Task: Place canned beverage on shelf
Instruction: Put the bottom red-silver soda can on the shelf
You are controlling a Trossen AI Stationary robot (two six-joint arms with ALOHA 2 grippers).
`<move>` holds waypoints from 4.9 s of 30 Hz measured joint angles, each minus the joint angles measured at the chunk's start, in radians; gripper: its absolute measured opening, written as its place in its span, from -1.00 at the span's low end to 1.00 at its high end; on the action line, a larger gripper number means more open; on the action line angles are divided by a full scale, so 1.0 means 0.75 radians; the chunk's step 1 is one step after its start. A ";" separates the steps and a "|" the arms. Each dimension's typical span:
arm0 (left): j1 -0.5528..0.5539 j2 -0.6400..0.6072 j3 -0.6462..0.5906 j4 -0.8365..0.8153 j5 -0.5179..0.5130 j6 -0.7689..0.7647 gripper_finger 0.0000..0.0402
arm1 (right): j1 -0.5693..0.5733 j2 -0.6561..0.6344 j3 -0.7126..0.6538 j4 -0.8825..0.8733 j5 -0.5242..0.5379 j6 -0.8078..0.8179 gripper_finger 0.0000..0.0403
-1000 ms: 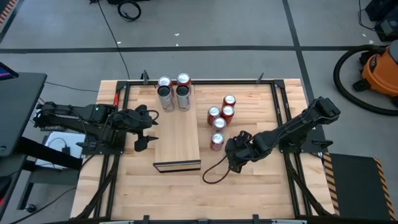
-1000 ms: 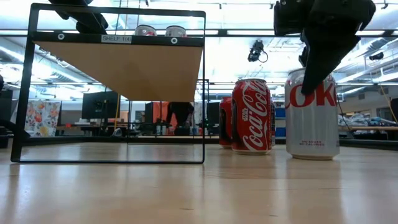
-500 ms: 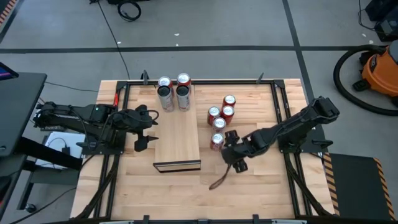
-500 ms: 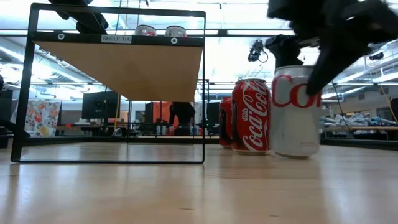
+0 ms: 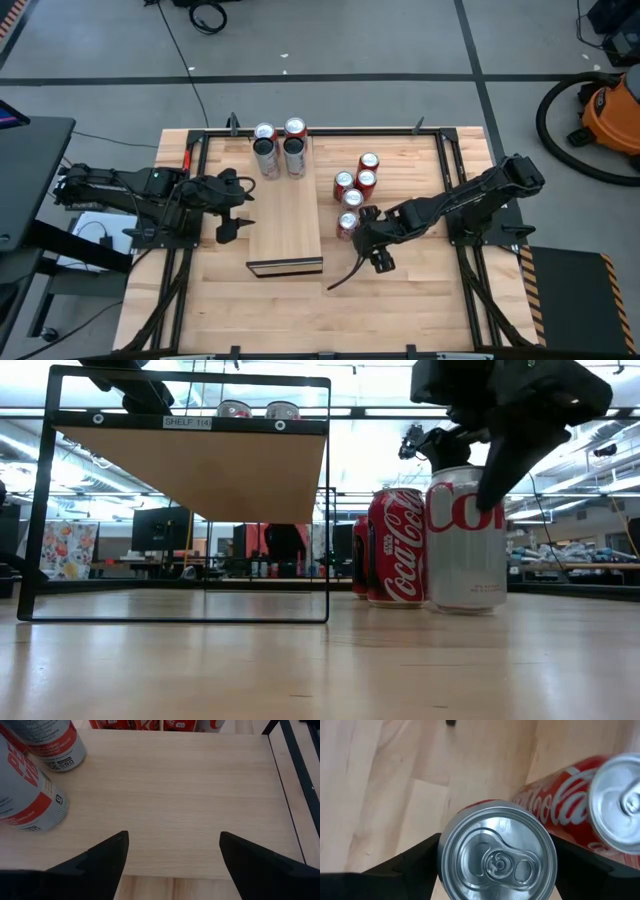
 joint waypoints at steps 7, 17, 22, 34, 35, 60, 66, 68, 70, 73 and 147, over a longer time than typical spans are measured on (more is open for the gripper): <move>0.000 0.001 0.000 0.020 0.000 -0.001 0.61 | 0.000 -0.002 0.001 0.085 0.026 0.067 0.68; 0.000 0.001 0.000 0.048 0.000 0.000 0.61 | 0.006 -0.004 0.005 0.082 0.052 0.130 0.95; 0.000 0.001 0.000 0.047 0.000 0.000 0.61 | 0.021 -0.004 0.005 -0.011 0.074 0.162 0.97; 0.000 0.001 -0.001 0.048 0.000 -0.023 0.61 | 0.030 -0.004 0.005 -0.336 0.286 0.371 0.92; 0.000 0.001 0.000 0.047 0.000 -0.027 0.61 | 0.037 -0.004 0.005 -0.330 0.249 0.401 0.92; 0.000 0.001 0.000 0.039 0.000 -0.058 0.61 | 0.222 -0.004 -0.155 -0.325 0.824 1.106 0.92; 0.000 0.001 -0.001 0.038 0.000 -0.056 0.61 | 0.250 -0.004 -0.155 -0.341 0.699 1.103 0.92; 0.000 0.001 -0.001 0.038 0.000 -0.056 0.61 | 0.276 -0.004 -0.155 -0.290 0.643 1.081 0.92; 0.000 0.001 -0.001 0.038 0.000 -0.057 0.61 | 0.306 -0.004 -0.155 -0.240 0.638 1.081 0.92; 0.000 0.001 0.000 0.038 0.000 -0.064 0.61 | 0.336 -0.004 -0.155 -0.190 0.668 1.115 0.92; 0.000 0.001 -0.001 0.047 0.000 -0.084 0.61 | 0.296 -0.241 -1.059 1.659 1.049 0.505 0.98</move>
